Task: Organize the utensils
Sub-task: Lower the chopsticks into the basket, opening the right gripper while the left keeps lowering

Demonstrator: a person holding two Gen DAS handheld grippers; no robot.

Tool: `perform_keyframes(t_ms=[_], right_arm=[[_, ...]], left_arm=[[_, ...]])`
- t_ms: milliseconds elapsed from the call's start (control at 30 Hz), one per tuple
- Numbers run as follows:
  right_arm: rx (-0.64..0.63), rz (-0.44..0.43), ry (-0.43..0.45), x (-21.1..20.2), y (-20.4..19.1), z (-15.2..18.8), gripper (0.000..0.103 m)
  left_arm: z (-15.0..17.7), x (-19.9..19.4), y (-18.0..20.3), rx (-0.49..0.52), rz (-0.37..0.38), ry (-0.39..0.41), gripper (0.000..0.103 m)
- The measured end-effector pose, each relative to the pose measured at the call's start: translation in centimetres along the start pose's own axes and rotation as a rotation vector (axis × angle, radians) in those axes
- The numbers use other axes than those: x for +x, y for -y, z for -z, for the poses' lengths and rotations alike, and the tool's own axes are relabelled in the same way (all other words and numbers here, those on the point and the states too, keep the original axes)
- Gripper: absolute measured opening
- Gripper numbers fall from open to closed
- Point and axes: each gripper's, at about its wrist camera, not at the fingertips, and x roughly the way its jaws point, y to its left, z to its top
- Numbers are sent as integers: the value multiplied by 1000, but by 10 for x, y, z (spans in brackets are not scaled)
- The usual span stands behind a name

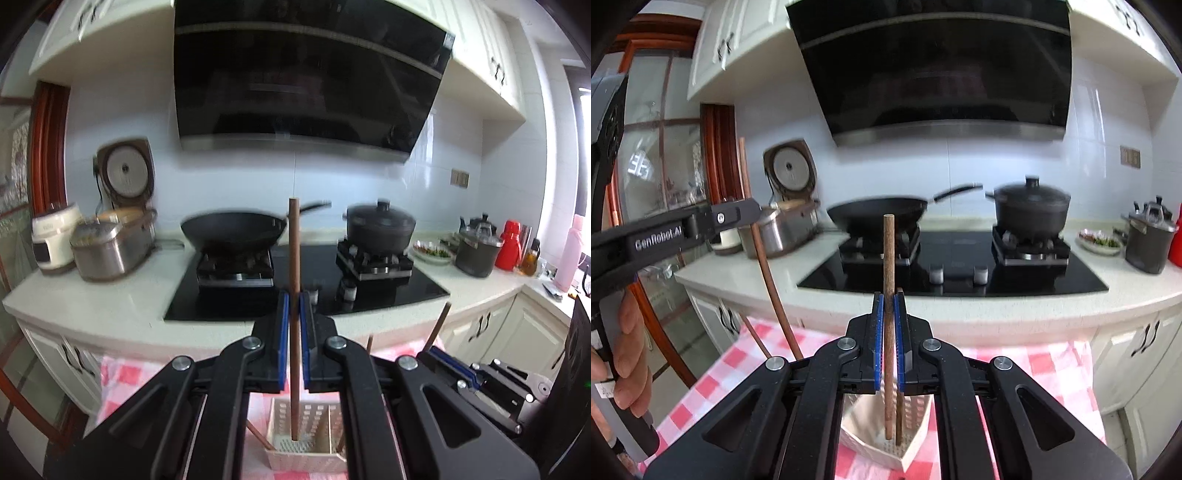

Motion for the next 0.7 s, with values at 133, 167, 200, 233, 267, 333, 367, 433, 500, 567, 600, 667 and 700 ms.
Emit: perform_keyframes(t_ms=[133, 167, 200, 233, 267, 333, 367, 433, 500, 567, 600, 667, 700], right_arm=[[27, -2, -97, 23, 9, 19, 6], [32, -2, -116, 28, 11, 24, 6], [39, -2, -130, 33, 13, 29, 6], [45, -2, -141, 36, 15, 34, 6], [53, -2, -153, 40, 17, 38, 6], [72, 1, -162, 47, 21, 45, 6], [77, 3, -165, 49, 23, 48, 6], [94, 1, -178, 53, 26, 52, 7], [98, 1, -184, 55, 28, 55, 9], [97, -4, -181, 54, 28, 55, 10], [96, -6, -177, 52, 29, 55, 11], [98, -4, -157, 44, 29, 53, 14], [101, -5, -147, 40, 30, 53, 15]], left_arm=[[33, 30, -11, -23, -11, -80, 6], [42, 36, -15, -28, -15, -94, 6], [49, 42, -17, -31, -20, -111, 6], [56, 47, -19, -28, -26, -123, 6], [64, 51, -20, -20, -35, -133, 6], [75, 57, -20, 1, -55, -144, 6], [81, 59, -20, 10, -63, -148, 6], [88, 62, -20, 24, -74, -153, 6], [93, 62, -20, 31, -82, -151, 7], [94, 59, -22, 35, -94, -140, 14], [93, 55, -22, 36, -97, -129, 18], [90, 38, -23, 41, -108, -82, 33], [89, 30, -23, 45, -116, -55, 38]])
